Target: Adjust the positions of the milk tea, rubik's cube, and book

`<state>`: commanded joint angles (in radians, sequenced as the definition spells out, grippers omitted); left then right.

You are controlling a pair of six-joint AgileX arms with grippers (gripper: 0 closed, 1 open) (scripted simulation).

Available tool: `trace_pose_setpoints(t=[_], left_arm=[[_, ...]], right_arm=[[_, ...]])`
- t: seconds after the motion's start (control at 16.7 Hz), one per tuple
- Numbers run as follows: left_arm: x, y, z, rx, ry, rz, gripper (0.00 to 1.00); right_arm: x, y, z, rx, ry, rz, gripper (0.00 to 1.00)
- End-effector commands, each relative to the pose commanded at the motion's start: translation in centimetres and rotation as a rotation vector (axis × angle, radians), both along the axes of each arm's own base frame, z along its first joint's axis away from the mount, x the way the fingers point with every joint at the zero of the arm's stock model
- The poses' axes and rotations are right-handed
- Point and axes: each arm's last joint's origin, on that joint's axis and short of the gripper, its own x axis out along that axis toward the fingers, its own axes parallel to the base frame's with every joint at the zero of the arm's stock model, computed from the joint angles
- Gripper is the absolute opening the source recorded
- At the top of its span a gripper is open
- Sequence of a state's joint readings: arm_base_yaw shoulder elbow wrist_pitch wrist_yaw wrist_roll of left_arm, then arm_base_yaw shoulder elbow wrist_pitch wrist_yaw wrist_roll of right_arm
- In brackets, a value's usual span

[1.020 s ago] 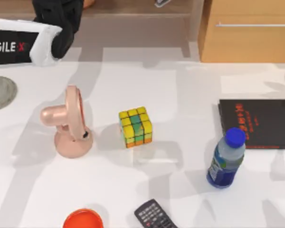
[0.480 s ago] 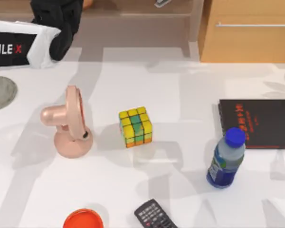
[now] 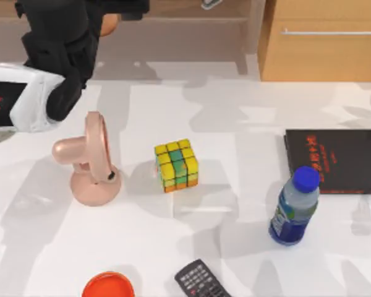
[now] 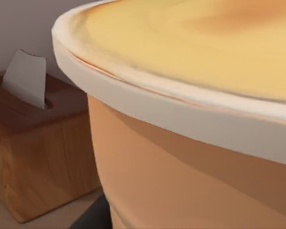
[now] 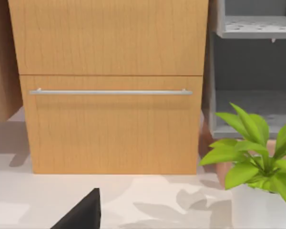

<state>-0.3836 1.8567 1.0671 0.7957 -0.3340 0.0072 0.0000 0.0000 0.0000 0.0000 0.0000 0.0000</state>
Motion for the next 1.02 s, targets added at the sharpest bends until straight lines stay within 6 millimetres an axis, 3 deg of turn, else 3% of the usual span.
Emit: trace_pose_setpoints(t=[0.36,0.48,0.6,0.78,1.02], left_arm=[[-0.1,0.3,0.1,-0.003,-0.009,0.002,0.0],[-0.7,1.3,0.5,-0.015,-0.048,0.0,0.0],[-1.4,3.0,0.6,-0.028,-0.099,0.005,0.0],[-2.4,6.7,-0.7,-0.025,-0.133,0.002,0.0],[-3.2,13.5,-4.5,0.001,-0.09,-0.012,0.0]], right_arm=[[0.0,0.0,0.0,0.0,0.0,0.0,1.0],[0.0,0.0,0.0,0.0,0.0,0.0,1.0],[0.0,0.0,0.0,0.0,0.0,0.0,1.0],[0.0,0.0,0.0,0.0,0.0,0.0,1.0],[0.0,0.0,0.0,0.0,0.0,0.0,1.0]])
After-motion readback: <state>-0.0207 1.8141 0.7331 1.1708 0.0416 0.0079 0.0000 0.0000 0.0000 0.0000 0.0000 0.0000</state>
